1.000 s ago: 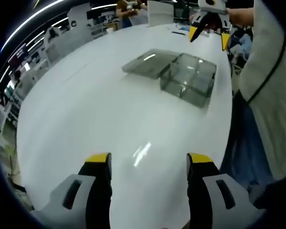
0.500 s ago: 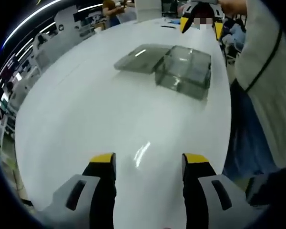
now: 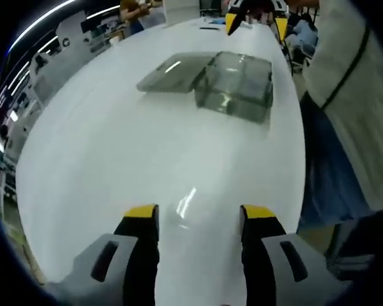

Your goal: Insert the divider into the dual guide fixture by aligning both edges with the guide slots and pushing it downward to the bottom, including one-sided entry, uneven engagement, binding, and posture correction.

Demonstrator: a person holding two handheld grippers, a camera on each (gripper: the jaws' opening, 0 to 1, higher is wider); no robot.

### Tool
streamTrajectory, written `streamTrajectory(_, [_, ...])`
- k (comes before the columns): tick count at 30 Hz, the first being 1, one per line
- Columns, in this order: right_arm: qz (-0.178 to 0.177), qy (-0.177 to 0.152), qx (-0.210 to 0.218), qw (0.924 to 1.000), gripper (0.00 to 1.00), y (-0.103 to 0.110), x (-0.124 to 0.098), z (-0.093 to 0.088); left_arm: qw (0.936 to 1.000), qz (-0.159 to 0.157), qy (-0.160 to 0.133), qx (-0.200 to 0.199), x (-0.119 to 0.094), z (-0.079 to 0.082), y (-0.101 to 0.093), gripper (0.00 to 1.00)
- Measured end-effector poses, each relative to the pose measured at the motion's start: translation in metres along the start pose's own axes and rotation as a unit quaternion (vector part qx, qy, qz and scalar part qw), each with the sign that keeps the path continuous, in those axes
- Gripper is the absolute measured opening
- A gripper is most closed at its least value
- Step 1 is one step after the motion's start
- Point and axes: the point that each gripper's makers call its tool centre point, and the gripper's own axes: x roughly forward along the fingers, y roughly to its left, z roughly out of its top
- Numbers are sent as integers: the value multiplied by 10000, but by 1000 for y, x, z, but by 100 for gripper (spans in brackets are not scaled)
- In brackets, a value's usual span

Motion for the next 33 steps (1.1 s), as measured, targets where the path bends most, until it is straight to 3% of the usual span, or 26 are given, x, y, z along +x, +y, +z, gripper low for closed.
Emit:
streamTrajectory(14, [-47,3,80,10000,50,1,0,-2,9979,-325,218,508,11,-1,-7,42])
streamTrajectory(33, [-129,4,206,9997,50,-5,-4,-8,9923,-715,566,840,20,-6,-2,34])
